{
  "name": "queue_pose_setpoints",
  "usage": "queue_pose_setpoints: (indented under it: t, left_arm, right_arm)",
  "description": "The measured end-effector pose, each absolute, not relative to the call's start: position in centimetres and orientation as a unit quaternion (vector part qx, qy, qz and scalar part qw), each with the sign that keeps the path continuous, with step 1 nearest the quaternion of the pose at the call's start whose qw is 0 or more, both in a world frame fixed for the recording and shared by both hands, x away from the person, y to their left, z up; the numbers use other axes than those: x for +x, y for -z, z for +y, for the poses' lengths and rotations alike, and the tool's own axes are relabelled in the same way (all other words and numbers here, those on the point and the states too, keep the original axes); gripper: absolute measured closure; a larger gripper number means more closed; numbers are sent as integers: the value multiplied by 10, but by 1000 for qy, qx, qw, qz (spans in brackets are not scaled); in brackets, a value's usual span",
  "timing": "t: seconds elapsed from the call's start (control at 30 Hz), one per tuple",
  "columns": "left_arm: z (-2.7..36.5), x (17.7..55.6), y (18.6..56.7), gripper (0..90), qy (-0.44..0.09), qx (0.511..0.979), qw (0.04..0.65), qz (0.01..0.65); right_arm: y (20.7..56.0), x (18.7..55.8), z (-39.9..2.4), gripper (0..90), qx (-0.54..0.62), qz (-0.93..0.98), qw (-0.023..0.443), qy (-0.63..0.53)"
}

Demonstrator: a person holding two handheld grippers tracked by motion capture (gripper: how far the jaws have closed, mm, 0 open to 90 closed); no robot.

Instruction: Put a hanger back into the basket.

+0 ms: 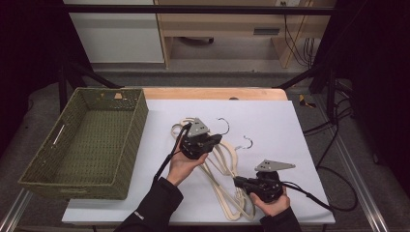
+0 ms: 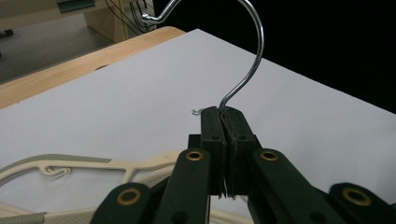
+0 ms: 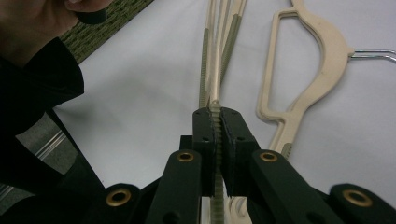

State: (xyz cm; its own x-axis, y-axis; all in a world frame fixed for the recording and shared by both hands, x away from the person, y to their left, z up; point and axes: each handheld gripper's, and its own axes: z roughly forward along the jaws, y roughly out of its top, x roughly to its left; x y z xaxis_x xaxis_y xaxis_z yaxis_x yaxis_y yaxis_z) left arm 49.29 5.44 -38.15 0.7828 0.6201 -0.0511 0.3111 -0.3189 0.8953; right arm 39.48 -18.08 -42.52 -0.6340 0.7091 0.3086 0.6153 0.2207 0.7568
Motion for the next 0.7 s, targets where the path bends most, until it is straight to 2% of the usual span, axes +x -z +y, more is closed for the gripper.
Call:
queue_pose_setpoints:
  t: [0.17,0.23,0.27,0.33,0.4,0.53,0.7]
  left_arm:
    - [56,486,378,888,-172,799,502,283]
    - [56,481,374,889,-180,798,504,277]
    - [56,481,374,890,-180,798,504,277]
    - [56,474,370,890,-189,799,502,272]
    - [56,472,369,890,-194,800,499,271]
    - [59,461,360,890,-204,797,501,269]
    - [59,451,353,890,-206,796,502,267]
  right_arm:
    - [424,395,-181,842,418,780,52,-463]
    - [422,394,-182,768,414,770,58,-482]
    - [422,394,-182,768,414,770,58,-482]
    - [417,393,-181,675,408,768,72,-488]
    - [415,393,-180,647,403,768,76,-492]
    - [402,397,-174,531,390,763,111,-503]
    - [392,400,-163,535,377,768,123,-502]
